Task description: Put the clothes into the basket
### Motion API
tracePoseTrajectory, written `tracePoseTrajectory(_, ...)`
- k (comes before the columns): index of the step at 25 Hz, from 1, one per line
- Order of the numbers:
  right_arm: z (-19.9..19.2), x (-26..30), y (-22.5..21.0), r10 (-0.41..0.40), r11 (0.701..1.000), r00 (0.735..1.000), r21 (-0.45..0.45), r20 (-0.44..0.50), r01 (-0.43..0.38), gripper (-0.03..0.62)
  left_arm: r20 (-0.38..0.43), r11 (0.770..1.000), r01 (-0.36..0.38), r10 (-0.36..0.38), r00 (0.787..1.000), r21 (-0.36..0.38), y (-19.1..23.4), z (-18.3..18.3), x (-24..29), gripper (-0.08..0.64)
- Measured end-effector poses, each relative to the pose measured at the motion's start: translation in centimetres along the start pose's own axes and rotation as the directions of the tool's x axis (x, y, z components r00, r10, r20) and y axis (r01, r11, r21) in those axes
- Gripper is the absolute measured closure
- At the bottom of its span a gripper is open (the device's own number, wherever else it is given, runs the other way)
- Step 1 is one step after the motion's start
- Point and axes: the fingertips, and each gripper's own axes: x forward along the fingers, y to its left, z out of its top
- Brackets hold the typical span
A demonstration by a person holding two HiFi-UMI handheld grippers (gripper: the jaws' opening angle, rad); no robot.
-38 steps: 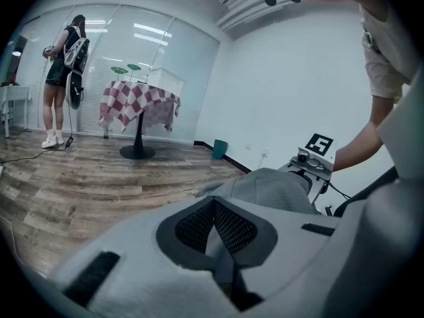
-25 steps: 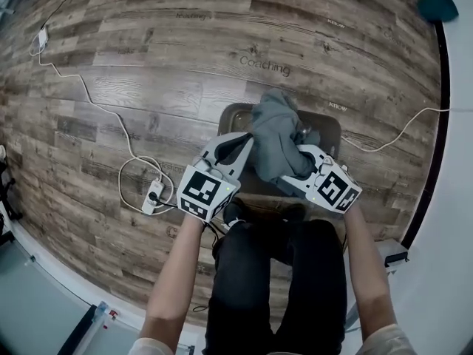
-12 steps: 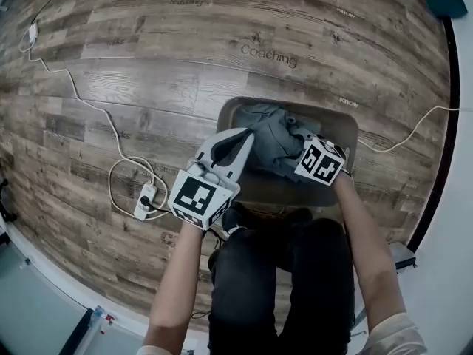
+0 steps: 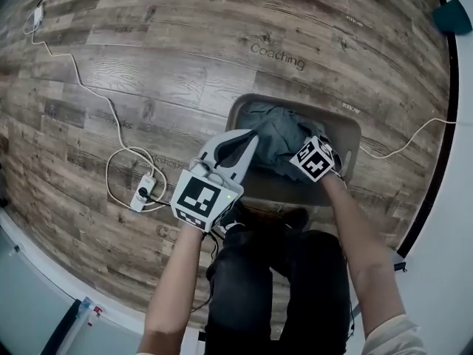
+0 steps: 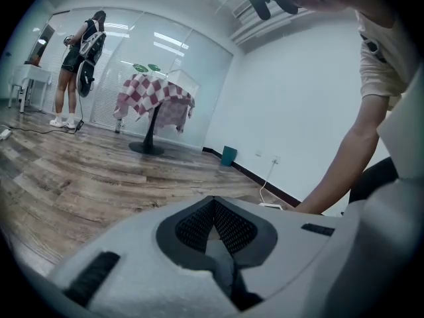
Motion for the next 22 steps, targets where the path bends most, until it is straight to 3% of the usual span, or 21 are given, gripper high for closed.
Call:
tracePoseTrajectory(2,0.5,-2.0,0.1,-0.047,0.999,0.999,0.005,0.003,0.047,0.126,-0.022,1.0,-0.009,0.009,1.0,-0.008,-0.5,1.0,-1.1,0.548)
tracePoseTrajectory(7,3.0,-8.9,1.2,-0.156,0.987,0.986,0.039,0.053,0.154,0.121,-0.101,0.999,-0.035,0.031,0.994,-0.037,-2.1,3.5,-4.4,0.548)
tracePoseTrajectory(14,5.5,-18.2,2.3,-0.195,0.948,0.976,0.273,0.102,0.161,0.121,-0.172,0.996,-0.049,0.036,0.984,-0.071,-5.4,8.6,-7.9,0.548)
tracePoseTrajectory(22,5.6,-24.0,2.1,-0.238,0.901,0.964,0.396,0.115,0.175,0.121,-0.165,0.996,-0.028,0.013,0.986,-0.088,-8.3,12.8,-8.0,0.547)
